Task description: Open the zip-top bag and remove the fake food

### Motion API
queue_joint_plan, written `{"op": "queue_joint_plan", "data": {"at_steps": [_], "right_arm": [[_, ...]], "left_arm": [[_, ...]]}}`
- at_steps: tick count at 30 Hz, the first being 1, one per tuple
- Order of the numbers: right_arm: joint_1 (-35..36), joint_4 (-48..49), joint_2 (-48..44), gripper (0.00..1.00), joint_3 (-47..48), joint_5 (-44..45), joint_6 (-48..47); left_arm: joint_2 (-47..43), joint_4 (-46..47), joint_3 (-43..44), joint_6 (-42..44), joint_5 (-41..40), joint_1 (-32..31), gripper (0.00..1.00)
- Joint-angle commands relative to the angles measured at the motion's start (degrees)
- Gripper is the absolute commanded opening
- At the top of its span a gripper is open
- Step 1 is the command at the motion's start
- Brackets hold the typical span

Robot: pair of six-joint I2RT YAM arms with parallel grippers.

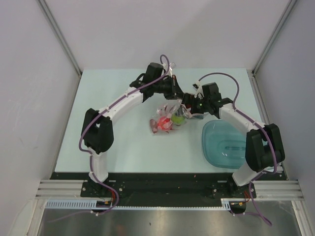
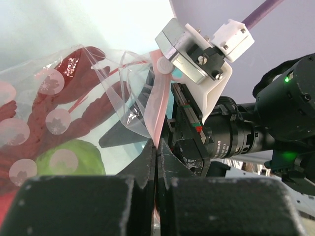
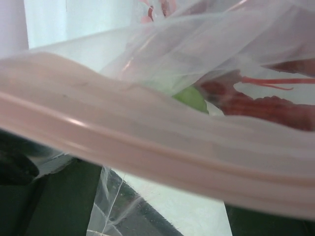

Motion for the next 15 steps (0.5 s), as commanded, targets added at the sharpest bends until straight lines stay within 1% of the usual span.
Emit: {"op": "queue_joint_plan", "data": {"at_steps": [1, 4, 5, 7, 8, 10, 11, 12, 15], "right_arm": [[0.7, 4.8, 4.9, 0.95, -0.4, 1.0, 3.4], [0.4, 5.2, 6.5, 0.92, -0.1, 0.8, 4.1], [0.3, 5.2, 7.3, 0.88, 0.2, 0.7, 4.2], [0.3, 5.2, 7.9, 0.82, 0.6, 0.3, 4.5], [0.4, 5.3, 8.2, 0.77, 0.6, 0.3, 4.3], [0.4, 5.3, 8.3, 0.74, 0.5, 1.1, 4.0], [0.4, 5.3, 8.3, 0.68, 0.5, 1.3, 3.8], [0.3, 5.2, 8.5, 0.65, 0.5, 1.6, 3.6], [0.2, 5.0, 9.0, 0.62, 0.6, 2.0, 3.4]], "left_arm": [[-1.9, 3.0, 2.3, -2.4, 8.8, -3.9, 0.0], [-1.8, 2.4, 2.2, -2.1, 8.4, -4.1, 0.0], [-1.8, 2.3, 2.1, -2.1, 8.4, -4.1, 0.0], [-1.7, 2.2, 2.0, -2.0, 8.3, -4.1, 0.0], [-1.8, 1.9, 2.1, -2.0, 8.3, -4.1, 0.0], [-1.7, 1.7, 2.1, -2.0, 8.0, -4.1, 0.0], [-1.7, 1.8, 2.0, -2.0, 8.0, -4.1, 0.0], [-1.7, 1.7, 2.0, -1.9, 7.9, -4.1, 0.0], [-1.7, 1.5, 1.9, -1.9, 7.6, -4.1, 0.0]]}}
